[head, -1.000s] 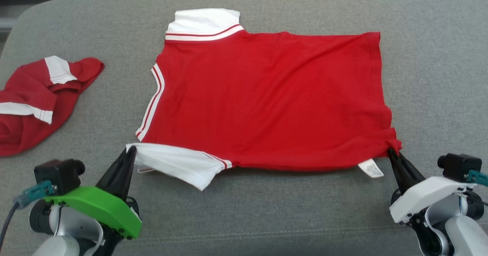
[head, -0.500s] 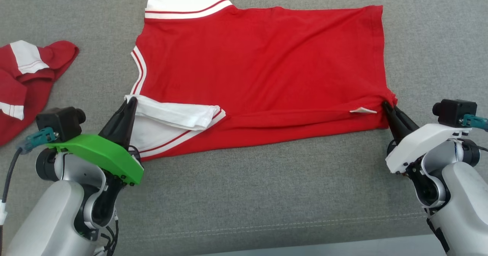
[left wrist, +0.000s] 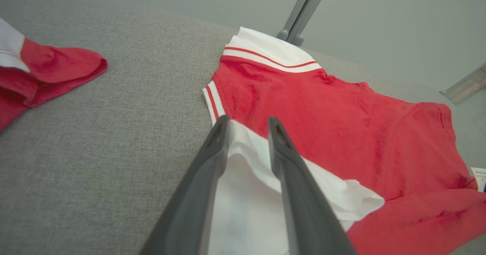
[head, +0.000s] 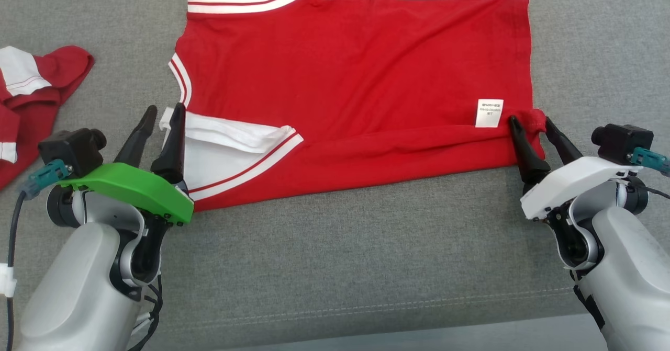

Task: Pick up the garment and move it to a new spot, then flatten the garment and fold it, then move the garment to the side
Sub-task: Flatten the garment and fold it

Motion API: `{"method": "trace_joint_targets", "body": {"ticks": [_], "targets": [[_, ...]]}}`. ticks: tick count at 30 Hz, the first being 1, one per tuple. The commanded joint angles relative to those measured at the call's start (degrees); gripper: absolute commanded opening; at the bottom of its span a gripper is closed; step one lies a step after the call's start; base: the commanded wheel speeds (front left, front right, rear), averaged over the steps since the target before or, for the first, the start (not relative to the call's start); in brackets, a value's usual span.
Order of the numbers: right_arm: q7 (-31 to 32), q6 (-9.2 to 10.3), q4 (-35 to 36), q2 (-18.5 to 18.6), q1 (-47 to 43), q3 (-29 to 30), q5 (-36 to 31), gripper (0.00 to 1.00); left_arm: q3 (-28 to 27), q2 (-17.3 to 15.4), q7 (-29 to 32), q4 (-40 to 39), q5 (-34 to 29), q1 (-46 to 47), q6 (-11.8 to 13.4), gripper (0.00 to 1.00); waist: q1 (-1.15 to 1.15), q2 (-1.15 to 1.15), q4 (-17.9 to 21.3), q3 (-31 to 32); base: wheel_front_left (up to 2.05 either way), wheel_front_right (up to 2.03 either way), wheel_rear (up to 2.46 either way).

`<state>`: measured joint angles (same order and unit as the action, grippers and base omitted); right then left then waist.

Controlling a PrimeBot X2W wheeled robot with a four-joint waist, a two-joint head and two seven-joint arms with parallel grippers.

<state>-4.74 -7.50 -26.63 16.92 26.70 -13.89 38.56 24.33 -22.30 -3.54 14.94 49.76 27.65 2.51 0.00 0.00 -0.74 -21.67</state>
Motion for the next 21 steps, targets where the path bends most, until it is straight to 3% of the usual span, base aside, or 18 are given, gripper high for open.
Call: {"method": "trace_joint_targets", "body": {"ticks": [1, 6, 12, 17, 21], "targets": [[-1.4, 0.02, -0.2, 0.0, 0.3, -0.1, 0.3, 1.00, 0.0, 0.2, -0.4, 0.4, -0.4, 0.5, -0.4, 1.00, 0.00, 0.00, 0.1, 0.1, 0.00, 0.00, 0.00], [-6.6, 0.02, -0.8, -0.2, -1.4, 0.6, -0.2, 1.00, -0.8, 0.3, -4.4, 1.0, -2.1, -1.1, 1.2, 1.00, 0.00, 0.00, 0.3, 0.4, 0.00, 0.00, 0.00], [-10.2, 0.02, 1.6, -2.4, -4.6, 3.9, -4.3, 1.00, -2.4, -0.7, -9.8, -1.8, -6.3, -4.9, 5.9, 1.00, 0.00, 0.00, 0.6, 2.1, 0.00, 0.00, 0.00], [-10.4, 0.02, 9.5, -6.4, -10.1, 8.7, -12.0, 1.00, -4.5, -1.4, -11.3, -6.9, -10.6, -10.8, 10.3, 1.00, 0.00, 0.00, 0.6, 5.1, 0.00, 0.00, 0.00], [-10.5, 0.01, 13.8, -8.3, -13.5, 11.3, -17.8, 1.00, -5.1, -1.2, -11.7, -10.4, -13.4, -14.6, 11.7, 1.00, 0.00, 0.00, 0.1, 7.2, 0.00, 0.00, 0.00]]}}
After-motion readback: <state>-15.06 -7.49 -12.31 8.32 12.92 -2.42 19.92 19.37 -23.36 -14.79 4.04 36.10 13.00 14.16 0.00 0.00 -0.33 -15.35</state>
